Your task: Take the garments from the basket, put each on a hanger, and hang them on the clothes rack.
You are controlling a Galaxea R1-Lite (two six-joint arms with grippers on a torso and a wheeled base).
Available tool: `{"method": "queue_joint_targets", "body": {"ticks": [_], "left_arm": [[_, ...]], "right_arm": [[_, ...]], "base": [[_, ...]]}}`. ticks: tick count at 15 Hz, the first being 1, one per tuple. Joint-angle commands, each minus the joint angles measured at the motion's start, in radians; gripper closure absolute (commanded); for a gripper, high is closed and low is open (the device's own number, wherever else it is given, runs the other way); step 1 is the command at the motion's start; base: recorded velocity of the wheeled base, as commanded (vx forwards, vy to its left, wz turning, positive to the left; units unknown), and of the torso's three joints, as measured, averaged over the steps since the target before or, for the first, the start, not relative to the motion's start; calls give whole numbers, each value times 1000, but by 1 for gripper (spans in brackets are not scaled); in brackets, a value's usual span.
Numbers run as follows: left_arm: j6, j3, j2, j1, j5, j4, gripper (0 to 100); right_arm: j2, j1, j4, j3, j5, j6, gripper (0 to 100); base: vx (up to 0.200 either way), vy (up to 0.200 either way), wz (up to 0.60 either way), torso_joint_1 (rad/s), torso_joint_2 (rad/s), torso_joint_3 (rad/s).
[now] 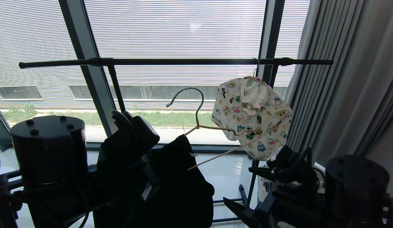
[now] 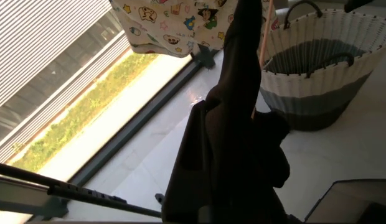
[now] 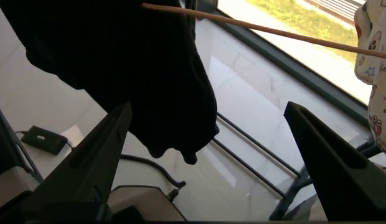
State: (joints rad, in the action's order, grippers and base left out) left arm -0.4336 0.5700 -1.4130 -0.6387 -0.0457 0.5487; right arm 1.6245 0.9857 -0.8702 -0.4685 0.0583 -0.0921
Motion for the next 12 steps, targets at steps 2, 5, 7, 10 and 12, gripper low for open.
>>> {"method": "queue_joint_targets", "body": {"ticks": [2, 5, 7, 10, 12], "left_arm": [[0, 18, 2, -1, 0, 4, 100], [1, 30, -1, -2, 0, 4, 100], [3, 39, 0, -19, 0, 4, 100], [3, 42, 0, -39, 0, 4, 100], [1, 42, 0, -38, 3, 4, 100]], "right_arm": [[178, 1, -50, -75, 95, -83, 0], [209, 10, -50, -101, 140, -98, 0], [241, 19, -52, -114, 147, -100, 0], [284, 14, -52, -117, 204, -98, 0], [307, -10, -50, -116, 288, -95, 0]], "base": [[0, 0, 0, 0, 0, 0], [0, 0, 0, 0, 0, 0], [0, 0, 0, 0, 0, 0], [0, 0, 0, 0, 0, 0], [0, 0, 0, 0, 0, 0]]}}
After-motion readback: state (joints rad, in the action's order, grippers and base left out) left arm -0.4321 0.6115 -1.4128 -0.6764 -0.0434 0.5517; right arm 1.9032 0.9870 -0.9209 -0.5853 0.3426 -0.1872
